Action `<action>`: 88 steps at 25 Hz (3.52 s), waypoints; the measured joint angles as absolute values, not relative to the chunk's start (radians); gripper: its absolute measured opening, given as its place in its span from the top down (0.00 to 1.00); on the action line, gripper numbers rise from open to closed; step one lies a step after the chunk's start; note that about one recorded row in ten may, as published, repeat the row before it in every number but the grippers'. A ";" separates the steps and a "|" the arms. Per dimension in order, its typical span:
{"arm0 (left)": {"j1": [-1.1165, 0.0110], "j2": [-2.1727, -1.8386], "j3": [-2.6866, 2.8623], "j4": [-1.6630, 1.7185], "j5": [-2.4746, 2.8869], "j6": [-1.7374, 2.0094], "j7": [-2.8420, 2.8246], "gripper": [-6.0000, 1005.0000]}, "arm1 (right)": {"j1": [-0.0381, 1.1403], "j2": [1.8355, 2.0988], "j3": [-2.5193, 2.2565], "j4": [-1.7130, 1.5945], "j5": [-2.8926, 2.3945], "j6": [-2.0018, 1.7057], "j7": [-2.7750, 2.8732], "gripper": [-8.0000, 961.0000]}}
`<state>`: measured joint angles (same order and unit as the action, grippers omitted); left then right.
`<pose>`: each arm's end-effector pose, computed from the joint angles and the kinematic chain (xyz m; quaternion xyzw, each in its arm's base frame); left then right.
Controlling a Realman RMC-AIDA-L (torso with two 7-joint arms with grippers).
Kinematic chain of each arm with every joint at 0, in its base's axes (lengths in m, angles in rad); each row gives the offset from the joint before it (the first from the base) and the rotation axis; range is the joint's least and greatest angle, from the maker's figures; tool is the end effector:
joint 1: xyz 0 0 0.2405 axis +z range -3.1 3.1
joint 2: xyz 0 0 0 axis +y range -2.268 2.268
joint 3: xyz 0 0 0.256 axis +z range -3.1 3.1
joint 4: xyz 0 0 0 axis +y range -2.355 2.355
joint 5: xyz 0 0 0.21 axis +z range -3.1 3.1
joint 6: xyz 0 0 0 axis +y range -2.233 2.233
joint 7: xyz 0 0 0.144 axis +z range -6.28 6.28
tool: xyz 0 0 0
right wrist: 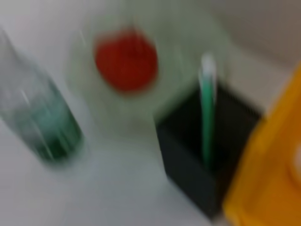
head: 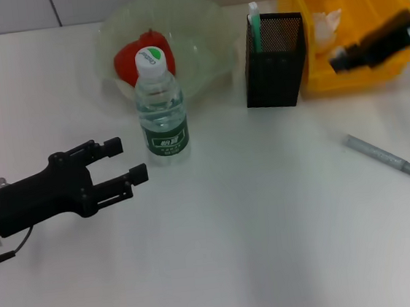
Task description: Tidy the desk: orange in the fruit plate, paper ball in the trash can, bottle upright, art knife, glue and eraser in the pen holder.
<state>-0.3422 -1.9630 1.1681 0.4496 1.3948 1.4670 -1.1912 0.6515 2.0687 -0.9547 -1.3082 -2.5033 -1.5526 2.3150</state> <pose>-0.3043 0.2846 -0.0069 -0.9062 -0.2489 -0.3035 0.1575 0.1905 0.3875 0.0660 -0.9153 0.3326 -0.0297 0.2253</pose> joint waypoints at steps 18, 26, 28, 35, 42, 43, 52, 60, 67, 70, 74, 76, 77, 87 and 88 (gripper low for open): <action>-0.346 -1.978 1.180 0.444 1.405 1.485 -1.183 0.23 | 0.947 2.044 -0.949 -0.907 -2.531 -1.267 2.416 0.70; -0.343 -1.978 1.179 0.446 1.406 1.489 -1.183 0.23 | 0.965 2.042 -0.952 -0.840 -2.534 -1.232 2.396 0.70; -0.342 -1.978 1.179 0.445 1.406 1.489 -1.183 0.23 | 0.964 2.042 -0.953 -0.840 -2.534 -1.232 2.396 0.70; -0.341 -1.975 1.180 0.447 1.406 1.490 -1.187 0.23 | 0.939 2.043 -0.953 -0.944 -2.535 -1.334 2.399 0.50; -0.340 -1.970 1.177 0.448 1.405 1.496 -1.193 0.23 | 0.881 2.052 -0.961 -1.237 -2.695 -1.676 2.401 0.44; -0.339 -1.969 1.177 0.447 1.405 1.496 -1.192 0.23 | 0.869 2.062 -0.971 -1.250 -2.731 -1.693 2.400 0.45; -0.334 -1.969 1.171 0.446 1.405 1.489 -1.191 0.23 | 0.779 2.082 -1.172 -1.113 -2.811 -1.570 2.406 0.53; -0.338 -1.971 1.173 0.441 1.405 1.481 -1.192 0.23 | 0.791 2.081 -1.215 -0.990 -2.809 -1.466 2.401 0.60; -0.337 -1.973 1.171 0.441 1.405 1.472 -1.193 0.23 | 0.791 2.081 -1.235 -0.951 -2.812 -1.421 2.397 0.63; -0.341 -1.975 1.171 0.441 1.405 1.467 -1.193 0.23 | 0.791 2.082 -1.236 -0.935 -2.812 -1.401 2.393 0.64; -0.345 -1.976 1.171 0.442 1.405 1.466 -1.193 0.23 | 0.790 2.082 -1.236 -0.921 -2.811 -1.389 2.385 0.74; -0.345 -1.976 1.170 0.443 1.405 1.466 -1.193 0.23 | 0.790 2.082 -1.236 -0.917 -2.810 -1.383 2.384 0.80; -0.345 -1.976 1.170 0.443 1.405 1.466 -1.193 0.23 | 0.790 2.082 -1.236 -0.915 -2.810 -1.380 2.384 0.81; -0.353 -1.976 1.169 0.442 1.405 1.466 -1.194 0.23 | 0.784 2.082 -1.223 -0.926 -2.796 -1.381 2.372 0.84; -0.353 -1.976 1.169 0.442 1.405 1.466 -1.193 0.23 | 0.779 2.081 -1.220 -0.938 -2.785 -1.388 2.368 0.84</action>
